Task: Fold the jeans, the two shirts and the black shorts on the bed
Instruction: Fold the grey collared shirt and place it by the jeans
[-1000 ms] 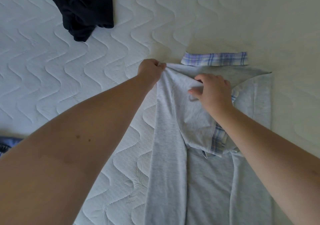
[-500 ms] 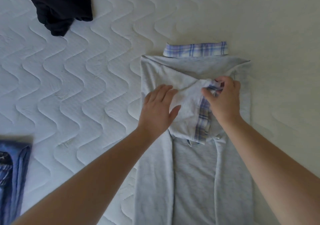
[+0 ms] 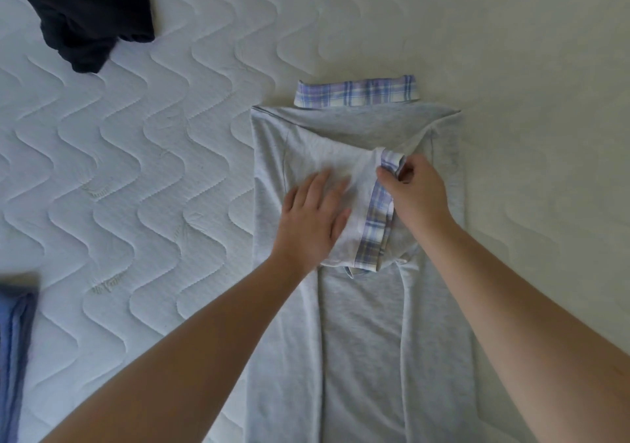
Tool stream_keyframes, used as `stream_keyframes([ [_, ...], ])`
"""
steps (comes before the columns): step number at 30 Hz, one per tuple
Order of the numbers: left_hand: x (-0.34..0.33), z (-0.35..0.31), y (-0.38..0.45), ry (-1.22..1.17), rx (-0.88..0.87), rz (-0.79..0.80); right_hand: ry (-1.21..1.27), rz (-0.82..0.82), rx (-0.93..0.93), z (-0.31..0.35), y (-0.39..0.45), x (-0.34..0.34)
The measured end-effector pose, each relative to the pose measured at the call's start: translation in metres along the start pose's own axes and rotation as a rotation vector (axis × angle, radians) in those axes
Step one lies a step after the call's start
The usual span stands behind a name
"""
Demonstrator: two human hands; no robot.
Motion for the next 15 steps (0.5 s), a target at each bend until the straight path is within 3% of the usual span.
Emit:
stream_keyframes([
  [2, 0.01, 0.003, 0.022, -0.028, 0.012, -0.046, 0.04, 0.052, 0.016, -0.002, -0.004, 0.002],
  [6, 0.027, 0.004, 0.068, -0.081, -0.013, 0.065, 0.206, 0.19, 0.04, 0.001, -0.014, 0.003],
  [9, 0.037, 0.003, 0.072, -0.228, 0.055, -0.013, 0.198, 0.218, 0.049, 0.004, -0.017, 0.005],
  [11, 0.04, 0.005, 0.064, -0.429, 0.202, -0.005, 0.111, 0.183, 0.098, 0.005, -0.018, 0.004],
  [13, 0.04, 0.008, 0.055, -0.618, 0.443, 0.081, -0.007, 0.091, 0.185, 0.009, -0.022, 0.002],
  [15, 0.045, 0.007, 0.048, -0.961, 0.715, 0.123, -0.12, 0.016, 0.345, 0.022, -0.034, -0.005],
])
Point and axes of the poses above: each hand's wrist, its own y-axis towards the middle knuckle, its own x-axis out of the back of the hand, z = x × y, the point moved 1 cm from there along y, towards the middle knuckle
